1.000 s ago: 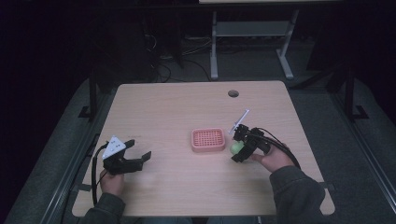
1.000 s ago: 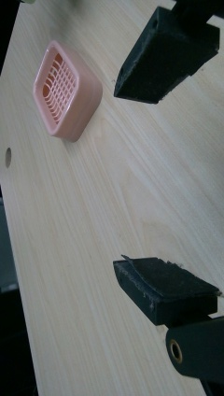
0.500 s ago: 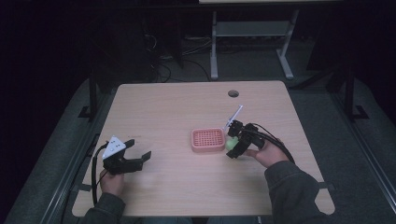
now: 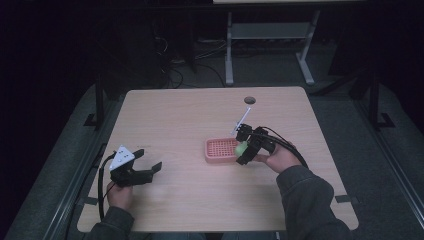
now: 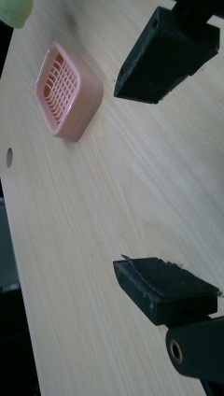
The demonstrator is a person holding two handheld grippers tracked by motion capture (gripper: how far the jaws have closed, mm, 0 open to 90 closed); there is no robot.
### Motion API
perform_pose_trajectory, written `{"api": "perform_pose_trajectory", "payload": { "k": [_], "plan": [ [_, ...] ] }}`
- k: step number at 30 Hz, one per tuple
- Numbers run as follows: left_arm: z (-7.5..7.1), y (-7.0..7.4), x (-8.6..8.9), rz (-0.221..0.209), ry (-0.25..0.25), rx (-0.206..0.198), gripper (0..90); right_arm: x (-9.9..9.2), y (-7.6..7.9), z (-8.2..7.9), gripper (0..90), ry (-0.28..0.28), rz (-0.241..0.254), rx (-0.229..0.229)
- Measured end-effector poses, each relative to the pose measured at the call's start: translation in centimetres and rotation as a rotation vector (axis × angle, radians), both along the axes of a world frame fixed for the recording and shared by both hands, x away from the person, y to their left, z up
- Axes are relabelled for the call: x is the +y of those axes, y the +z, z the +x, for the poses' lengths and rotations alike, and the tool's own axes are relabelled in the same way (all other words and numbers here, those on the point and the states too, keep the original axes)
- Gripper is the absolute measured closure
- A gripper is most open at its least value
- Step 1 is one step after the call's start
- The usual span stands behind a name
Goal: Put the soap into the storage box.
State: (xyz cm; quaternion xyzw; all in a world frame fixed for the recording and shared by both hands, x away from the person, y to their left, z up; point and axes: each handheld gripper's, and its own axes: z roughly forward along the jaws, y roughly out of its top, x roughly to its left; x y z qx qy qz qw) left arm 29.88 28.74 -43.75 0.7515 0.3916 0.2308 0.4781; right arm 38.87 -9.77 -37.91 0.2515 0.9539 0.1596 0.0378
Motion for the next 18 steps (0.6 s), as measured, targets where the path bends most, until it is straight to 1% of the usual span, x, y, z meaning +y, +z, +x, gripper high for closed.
{"api": "perform_pose_trajectory", "payload": {
  "k": [4,7,13,14,16,18],
  "plan": [
    [0.0,0.0,0.0,-0.001,0.0,0.001,14.0,0.6,0.3,0.3,25.4,0.009,-0.004,-0.005],
    [0.0,0.0,0.0,-0.002,0.0,0.001,14.0,0.8,0.5,0.6,25.4,0.01,0.003,-0.003],
    [0.0,0.0,0.0,-0.002,0.0,0.0,14.0,1.5,0.8,1.2,25.4,0.014,-0.009,-0.002],
    [0.0,0.0,0.0,-0.002,0.001,0.0,14.0,1.7,0.9,1.5,25.4,0.017,0.0,-0.007],
    [0.0,0.0,0.0,-0.004,0.001,0.0,14.0,1.8,1.0,1.6,25.3,0.016,0.001,-0.003],
    [0.0,0.0,0.0,-0.003,0.001,0.0,14.0,2.4,1.1,1.8,25.4,0.02,-0.005,-0.007]
  ]
}}
